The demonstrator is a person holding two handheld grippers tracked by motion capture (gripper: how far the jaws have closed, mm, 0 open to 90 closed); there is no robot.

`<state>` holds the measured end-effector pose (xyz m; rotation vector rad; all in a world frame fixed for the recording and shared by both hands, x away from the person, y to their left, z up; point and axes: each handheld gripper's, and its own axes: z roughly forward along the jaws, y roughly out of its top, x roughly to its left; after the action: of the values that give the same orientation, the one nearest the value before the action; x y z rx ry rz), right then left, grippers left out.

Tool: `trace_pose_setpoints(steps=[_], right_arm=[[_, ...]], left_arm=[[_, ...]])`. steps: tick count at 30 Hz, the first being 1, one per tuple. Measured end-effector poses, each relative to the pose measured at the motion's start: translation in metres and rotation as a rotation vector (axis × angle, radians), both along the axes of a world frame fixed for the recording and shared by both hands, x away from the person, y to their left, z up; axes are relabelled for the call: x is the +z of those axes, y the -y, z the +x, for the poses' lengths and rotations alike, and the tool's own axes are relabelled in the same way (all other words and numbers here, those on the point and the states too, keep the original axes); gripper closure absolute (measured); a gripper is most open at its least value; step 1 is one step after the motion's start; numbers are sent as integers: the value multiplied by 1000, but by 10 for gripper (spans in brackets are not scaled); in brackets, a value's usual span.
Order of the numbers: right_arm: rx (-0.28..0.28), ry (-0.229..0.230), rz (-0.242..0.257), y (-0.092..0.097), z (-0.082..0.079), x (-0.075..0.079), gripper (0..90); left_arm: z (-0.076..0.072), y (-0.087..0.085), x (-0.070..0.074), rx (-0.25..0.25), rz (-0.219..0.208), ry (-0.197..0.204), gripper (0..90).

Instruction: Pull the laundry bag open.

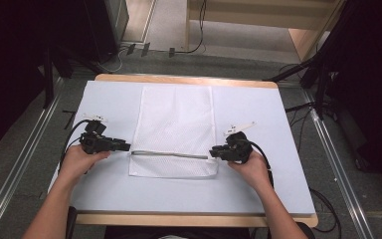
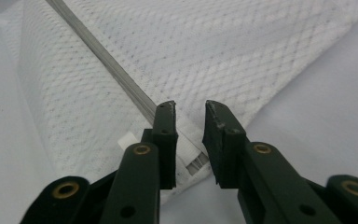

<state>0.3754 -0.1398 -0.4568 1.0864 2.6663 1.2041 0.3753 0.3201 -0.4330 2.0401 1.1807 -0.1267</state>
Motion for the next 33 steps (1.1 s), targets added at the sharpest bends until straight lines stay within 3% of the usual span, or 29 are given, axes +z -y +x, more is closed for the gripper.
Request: trace_pose_setpoints(steps=[5, 14, 23, 33], right_arm=[[-22, 7, -4, 8, 0, -3, 669], [-79, 38, 16, 21, -1, -4, 545], [-128, 50, 31, 36, 0, -5, 496], [-205, 38, 44, 53, 6, -7, 458]], left_arm=[[3, -3, 2, 32, 13, 51, 460], [9, -6, 0, 59, 9, 76, 409], [14, -10, -2, 104, 38, 64, 391], [15, -10, -4, 121, 62, 57, 367]])
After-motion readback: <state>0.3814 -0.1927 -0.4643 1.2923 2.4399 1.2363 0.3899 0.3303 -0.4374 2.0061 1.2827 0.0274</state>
